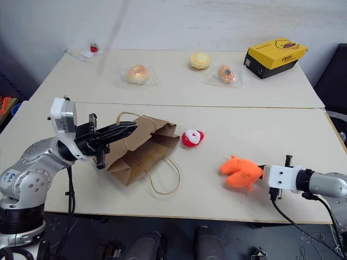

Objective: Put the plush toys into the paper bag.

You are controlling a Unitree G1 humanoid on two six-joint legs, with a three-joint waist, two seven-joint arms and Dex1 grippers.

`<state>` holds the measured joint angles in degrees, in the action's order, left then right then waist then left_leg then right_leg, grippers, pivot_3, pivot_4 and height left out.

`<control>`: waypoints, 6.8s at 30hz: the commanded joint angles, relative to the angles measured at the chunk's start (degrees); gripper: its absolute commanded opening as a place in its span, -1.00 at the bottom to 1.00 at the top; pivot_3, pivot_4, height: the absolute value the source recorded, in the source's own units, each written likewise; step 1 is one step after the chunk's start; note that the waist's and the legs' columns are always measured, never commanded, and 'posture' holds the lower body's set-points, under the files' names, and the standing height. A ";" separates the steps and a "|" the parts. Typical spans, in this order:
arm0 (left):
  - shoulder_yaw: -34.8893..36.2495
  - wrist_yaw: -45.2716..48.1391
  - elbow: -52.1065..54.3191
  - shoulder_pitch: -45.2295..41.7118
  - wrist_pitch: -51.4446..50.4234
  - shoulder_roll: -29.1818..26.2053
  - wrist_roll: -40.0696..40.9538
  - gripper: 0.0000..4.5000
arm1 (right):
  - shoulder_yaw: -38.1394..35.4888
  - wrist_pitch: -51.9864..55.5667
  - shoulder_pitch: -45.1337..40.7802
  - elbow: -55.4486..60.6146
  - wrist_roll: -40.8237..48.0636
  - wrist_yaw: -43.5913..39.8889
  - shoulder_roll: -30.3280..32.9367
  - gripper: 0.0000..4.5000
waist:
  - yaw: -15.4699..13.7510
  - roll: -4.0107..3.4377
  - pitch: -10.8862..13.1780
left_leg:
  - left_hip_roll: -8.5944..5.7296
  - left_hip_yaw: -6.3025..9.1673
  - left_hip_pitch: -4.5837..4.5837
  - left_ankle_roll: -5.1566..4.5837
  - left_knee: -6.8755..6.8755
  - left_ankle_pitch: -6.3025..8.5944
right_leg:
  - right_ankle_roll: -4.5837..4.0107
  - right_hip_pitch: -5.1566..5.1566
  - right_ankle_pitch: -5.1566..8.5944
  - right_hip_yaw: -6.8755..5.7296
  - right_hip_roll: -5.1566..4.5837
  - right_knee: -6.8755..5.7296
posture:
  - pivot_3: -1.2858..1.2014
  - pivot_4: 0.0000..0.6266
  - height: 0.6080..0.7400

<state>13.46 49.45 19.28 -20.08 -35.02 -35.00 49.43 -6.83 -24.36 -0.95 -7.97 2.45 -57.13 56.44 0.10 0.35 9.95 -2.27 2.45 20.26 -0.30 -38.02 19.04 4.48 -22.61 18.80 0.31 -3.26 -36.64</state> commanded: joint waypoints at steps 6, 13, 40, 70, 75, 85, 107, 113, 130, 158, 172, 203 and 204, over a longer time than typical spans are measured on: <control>0.20 0.84 -0.48 -1.91 0.65 -0.51 0.15 -1.00 | -2.57 10.44 -1.21 10.91 14.73 -1.57 -3.23 -0.99 | -0.10 0.00 0.00 | 0.00 0.04 0.02 0.00 0.00 0.00 | 0.00 0.00 0.00 -0.02 -0.01 0.03 | 0.03 -0.52 1.00; 0.34 1.50 -0.67 -2.78 0.08 -0.81 1.22 -1.00 | 5.99 28.11 -12.30 21.93 13.52 2.98 -6.95 -0.99 | -0.01 -0.01 0.02 | 0.01 0.10 0.03 0.04 0.00 0.02 | 0.00 -0.05 0.00 -0.04 -0.01 0.01 | 0.03 -0.52 1.00; -1.32 0.63 -1.45 -6.57 -0.60 2.04 1.90 -1.00 | 37.23 50.58 -48.67 4.91 -8.55 7.14 -36.53 -0.99 | 0.68 0.00 0.01 | -0.06 0.18 1.11 0.13 -0.26 -0.03 | 0.00 -1.18 0.00 -0.16 -0.03 -0.40 | 0.03 -0.52 1.00; 0.08 0.95 -0.30 -2.42 2.55 1.58 0.69 -1.00 | 10.54 38.07 -28.78 11.69 11.41 -8.01 -20.59 0.99 | 1.46 0.02 0.02 | -0.08 0.17 1.02 0.11 -0.18 -0.03 | 0.00 -1.07 0.00 -0.13 -0.07 -0.30 | 0.03 -0.52 1.00; -0.09 1.20 -0.85 -2.96 2.61 1.42 0.42 -1.00 | 12.51 29.94 -31.02 4.10 5.67 -5.30 -19.82 0.99 | 1.50 0.02 0.02 | -0.05 0.12 0.98 0.12 -0.13 -0.04 | 0.00 -1.09 0.00 -0.09 -0.04 -0.31 | 0.03 -0.52 1.00; -0.21 1.20 -1.05 -3.63 2.54 1.25 -0.23 -1.00 | 16.58 24.69 -37.24 -5.91 2.57 -5.52 -23.93 0.99 | 1.39 0.02 0.02 | -0.06 0.13 1.00 0.13 -0.19 -0.04 | 0.00 -1.06 0.00 -0.11 -0.06 -0.32 | 0.03 -0.52 1.00; -1.61 2.36 -2.55 -5.00 3.44 1.47 -1.93 -1.00 | -1.53 13.42 -12.79 0.05 12.67 -2.33 -18.32 0.99 | 1.59 0.00 0.02 | -0.02 -0.03 0.75 0.16 -0.23 -0.09 | 0.02 -0.90 -0.02 0.00 0.00 -0.45 | 0.03 -0.52 1.00; -2.83 1.27 -1.45 -5.18 3.50 2.24 -2.54 -1.00 | 7.69 17.76 -26.18 -4.49 7.62 -1.89 -21.94 0.99 | 1.37 0.00 0.02 | 0.00 0.04 0.78 0.22 -0.23 -0.13 | 0.00 -1.03 -0.01 0.00 0.03 -0.59 | 0.03 -0.52 1.00; 0.04 3.37 -1.72 -3.07 2.05 -2.00 -1.21 -1.00 | 18.85 23.44 -43.13 -23.38 -1.09 -1.20 -31.20 0.14 | 1.63 0.00 0.02 | -0.03 0.18 0.99 0.21 -0.19 -0.13 | 0.00 -1.07 -0.01 -0.16 -0.03 -0.47 | 0.03 -0.52 1.00; 2.78 6.45 0.39 -1.23 -8.62 -7.85 8.43 -1.00 | 26.69 48.69 -47.35 -9.15 0.00 9.93 -50.18 -0.88 | 1.82 0.00 0.02 | -0.06 0.21 1.00 0.22 -0.15 -0.12 | 0.00 -1.25 -0.01 -0.15 -0.04 -0.80 | 0.03 -0.52 1.00; 3.51 4.89 1.27 -0.38 -7.70 -6.90 7.79 -1.00 | 24.27 52.09 -48.24 -13.58 0.09 18.22 -57.14 -0.30 | 2.08 0.00 0.02 | -0.08 0.20 1.04 0.23 -0.09 -0.13 | -0.02 -1.40 0.00 -0.13 -0.05 -0.96 | 0.03 -0.52 1.00; 3.63 2.60 1.16 -2.02 -5.14 -6.31 6.65 -1.00 | 6.30 116.86 -31.81 17.97 38.52 8.99 -24.80 0.99 | 1.41 0.00 0.02 | -0.04 0.17 1.07 0.17 0.00 -0.10 | -0.02 -1.23 0.00 -0.07 -0.08 -0.37 | 0.03 -0.52 1.00; 3.91 2.13 1.09 -2.16 -4.67 -5.71 6.72 -1.00 | 5.25 116.86 -30.91 17.13 40.22 12.53 -27.10 0.99 | 1.39 0.01 0.02 | -0.04 0.17 1.08 0.17 0.01 -0.10 | -0.02 -1.22 0.00 -0.08 -0.08 -0.37 | 0.03 -0.52 1.00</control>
<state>16.65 52.00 19.40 -22.11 -40.75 -41.22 55.67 -0.89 90.48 -33.57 8.83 38.30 -48.63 31.44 1.48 0.36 9.97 -2.32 2.63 21.34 -0.13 -38.02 18.94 4.46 -23.82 18.80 0.23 -3.34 -37.00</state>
